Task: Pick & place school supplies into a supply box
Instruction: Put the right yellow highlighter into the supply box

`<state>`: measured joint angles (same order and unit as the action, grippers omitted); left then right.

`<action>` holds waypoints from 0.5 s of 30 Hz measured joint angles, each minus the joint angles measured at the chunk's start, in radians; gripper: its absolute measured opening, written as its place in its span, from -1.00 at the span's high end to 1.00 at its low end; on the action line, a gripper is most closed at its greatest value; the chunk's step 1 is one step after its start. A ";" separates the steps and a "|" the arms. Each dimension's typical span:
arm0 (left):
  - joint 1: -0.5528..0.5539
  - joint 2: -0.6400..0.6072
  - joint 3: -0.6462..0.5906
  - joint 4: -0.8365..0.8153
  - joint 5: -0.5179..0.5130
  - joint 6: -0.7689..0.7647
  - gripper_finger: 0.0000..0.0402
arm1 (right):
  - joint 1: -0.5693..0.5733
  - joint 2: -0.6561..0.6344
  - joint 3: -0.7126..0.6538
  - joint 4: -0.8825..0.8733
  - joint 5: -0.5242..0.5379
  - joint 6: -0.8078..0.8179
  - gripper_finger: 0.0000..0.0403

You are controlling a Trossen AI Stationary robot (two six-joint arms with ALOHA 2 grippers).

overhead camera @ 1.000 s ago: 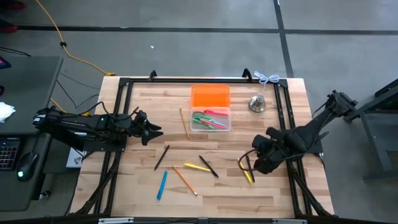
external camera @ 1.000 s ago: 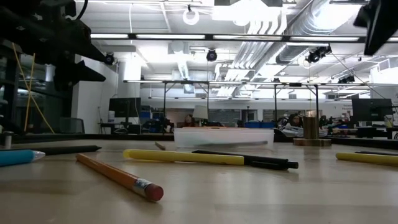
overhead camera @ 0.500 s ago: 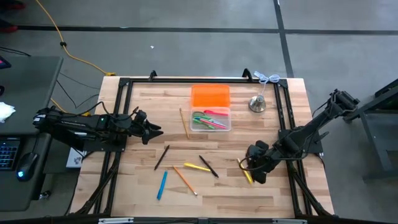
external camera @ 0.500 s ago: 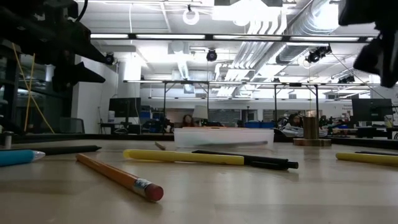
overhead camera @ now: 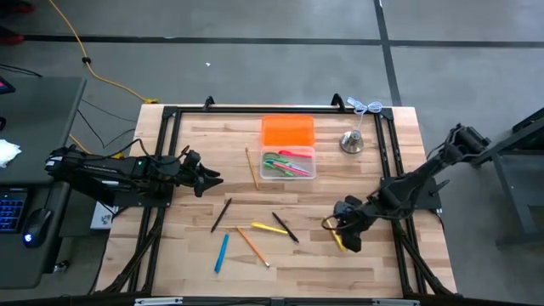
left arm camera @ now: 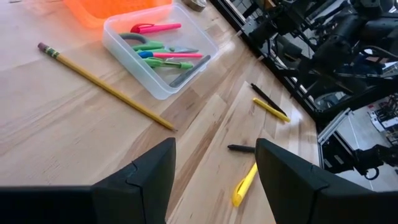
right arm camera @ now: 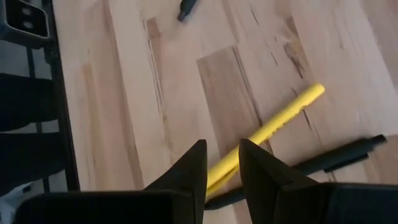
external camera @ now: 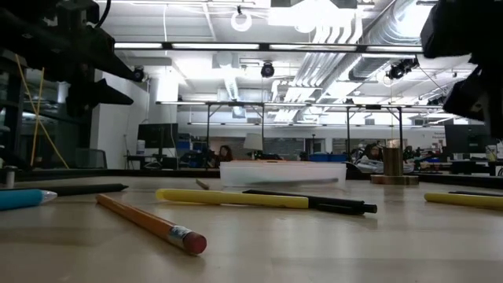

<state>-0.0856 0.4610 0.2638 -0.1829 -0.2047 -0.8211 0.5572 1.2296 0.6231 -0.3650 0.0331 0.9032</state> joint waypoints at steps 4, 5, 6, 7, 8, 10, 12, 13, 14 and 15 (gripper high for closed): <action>0.000 0.000 0.000 -0.003 0.000 0.000 -0.25 | -0.048 0.059 0.000 0.035 -0.061 -0.005 0.65; 0.000 0.000 0.000 -0.003 0.000 0.000 -0.25 | -0.059 0.074 0.002 0.046 -0.081 -0.006 0.65; 0.000 0.000 0.000 -0.005 0.000 0.000 -0.25 | -0.070 0.090 0.008 0.049 -0.094 -0.007 0.65; 0.000 0.000 0.000 -0.009 0.000 0.000 -0.25 | -0.078 0.105 0.016 0.051 -0.103 -0.007 0.65; 0.000 0.000 0.000 -0.012 0.000 0.000 -0.25 | -0.086 0.120 0.028 0.051 -0.108 -0.010 0.65; 0.000 0.000 0.000 -0.019 0.000 0.000 -0.25 | -0.100 0.150 0.050 0.054 -0.111 -0.018 0.65; 0.000 0.000 0.000 -0.033 0.008 0.000 -0.25 | -0.112 0.182 0.074 0.048 -0.113 -0.024 0.65; 0.000 0.000 0.000 -0.040 0.012 0.001 -0.25 | -0.117 0.199 0.086 0.045 -0.117 -0.029 0.65; 0.000 0.000 0.000 -0.045 0.015 0.001 -0.25 | -0.121 0.215 0.099 0.036 -0.118 -0.032 0.65; 0.000 0.000 0.000 -0.050 0.017 0.000 -0.25 | -0.126 0.232 0.112 0.023 -0.117 -0.033 0.65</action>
<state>-0.0856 0.4609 0.2638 -0.2324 -0.1877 -0.8207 0.4311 1.4611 0.7351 -0.3418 -0.0841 0.8706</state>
